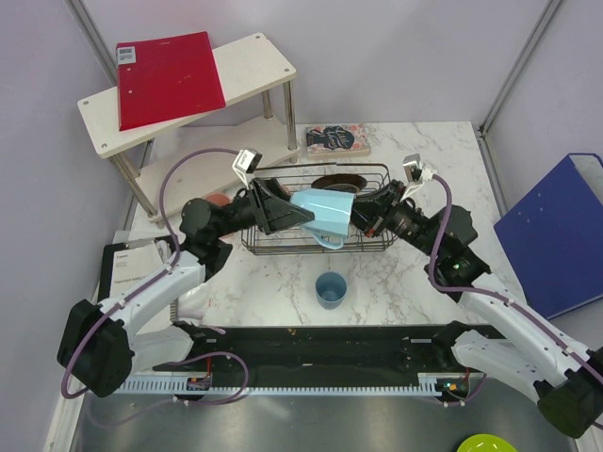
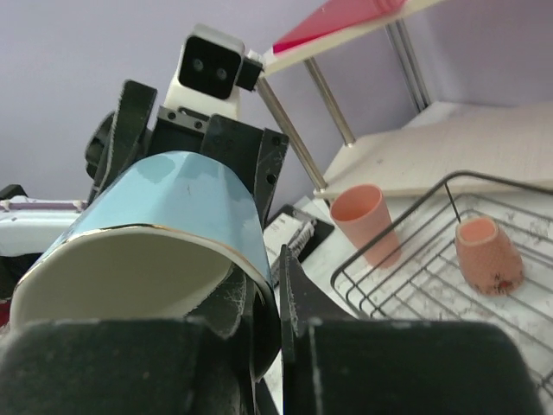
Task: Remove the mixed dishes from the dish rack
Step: Place the cup at the center of the board.
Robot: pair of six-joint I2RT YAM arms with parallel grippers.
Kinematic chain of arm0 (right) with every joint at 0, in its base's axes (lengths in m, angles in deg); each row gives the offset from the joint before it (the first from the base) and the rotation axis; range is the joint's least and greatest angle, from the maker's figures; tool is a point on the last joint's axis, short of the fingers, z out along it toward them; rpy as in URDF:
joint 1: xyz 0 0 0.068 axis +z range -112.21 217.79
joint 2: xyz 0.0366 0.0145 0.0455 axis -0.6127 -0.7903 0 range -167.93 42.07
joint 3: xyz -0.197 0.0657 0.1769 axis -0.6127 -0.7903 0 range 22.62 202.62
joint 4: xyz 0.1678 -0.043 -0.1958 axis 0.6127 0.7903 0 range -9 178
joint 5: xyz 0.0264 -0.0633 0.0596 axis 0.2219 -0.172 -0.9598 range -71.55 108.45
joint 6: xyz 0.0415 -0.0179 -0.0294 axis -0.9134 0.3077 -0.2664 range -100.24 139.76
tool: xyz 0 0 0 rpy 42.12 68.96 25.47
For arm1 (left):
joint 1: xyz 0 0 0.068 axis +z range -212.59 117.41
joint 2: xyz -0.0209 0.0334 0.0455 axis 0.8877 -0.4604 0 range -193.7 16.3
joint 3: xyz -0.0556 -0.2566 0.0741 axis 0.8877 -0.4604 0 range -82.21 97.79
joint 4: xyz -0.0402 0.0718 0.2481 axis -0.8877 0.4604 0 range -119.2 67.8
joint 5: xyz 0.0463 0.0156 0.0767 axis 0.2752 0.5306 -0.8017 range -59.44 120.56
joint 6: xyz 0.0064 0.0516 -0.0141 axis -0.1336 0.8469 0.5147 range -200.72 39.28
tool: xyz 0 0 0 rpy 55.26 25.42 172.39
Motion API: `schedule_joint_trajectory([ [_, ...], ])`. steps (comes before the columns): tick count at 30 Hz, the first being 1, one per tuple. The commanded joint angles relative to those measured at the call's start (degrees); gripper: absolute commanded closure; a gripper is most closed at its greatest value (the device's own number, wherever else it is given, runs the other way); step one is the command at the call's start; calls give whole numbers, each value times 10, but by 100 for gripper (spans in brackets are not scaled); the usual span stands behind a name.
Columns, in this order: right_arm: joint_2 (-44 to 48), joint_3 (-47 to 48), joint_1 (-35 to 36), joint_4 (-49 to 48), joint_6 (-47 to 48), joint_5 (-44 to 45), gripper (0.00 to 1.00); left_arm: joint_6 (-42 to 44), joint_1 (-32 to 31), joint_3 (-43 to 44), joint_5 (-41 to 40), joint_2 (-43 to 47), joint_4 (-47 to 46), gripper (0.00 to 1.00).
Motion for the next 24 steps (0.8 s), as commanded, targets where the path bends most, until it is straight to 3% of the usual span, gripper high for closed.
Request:
schedule_joint_trajectory([
  [1,35,83,7,202,40,94,100,204,-5,70,-7,56,182,55],
  [2,45,103,6,260,50,110,100,270,-5,100,-19,65,242,34],
  [3,48,113,6,280,58,130,100,299,-5,112,-52,82,331,26],
  [6,56,148,6,374,78,182,100,381,-5,155,-122,102,443,7],
  [7,56,157,6,393,81,193,100,394,-5,164,-188,114,508,1],
  [9,50,188,6,446,92,216,100,412,-4,180,-266,124,559,1],
  [10,46,197,7,461,93,221,100,414,-4,182,-342,137,599,1],
  [16,11,260,6,562,117,258,100,429,-4,193,-534,149,719,1],
  [21,-33,345,6,738,172,394,100,436,-4,216,-574,129,818,1],
  [24,-38,378,6,818,182,451,100,432,-4,208,-572,125,827,1],
])
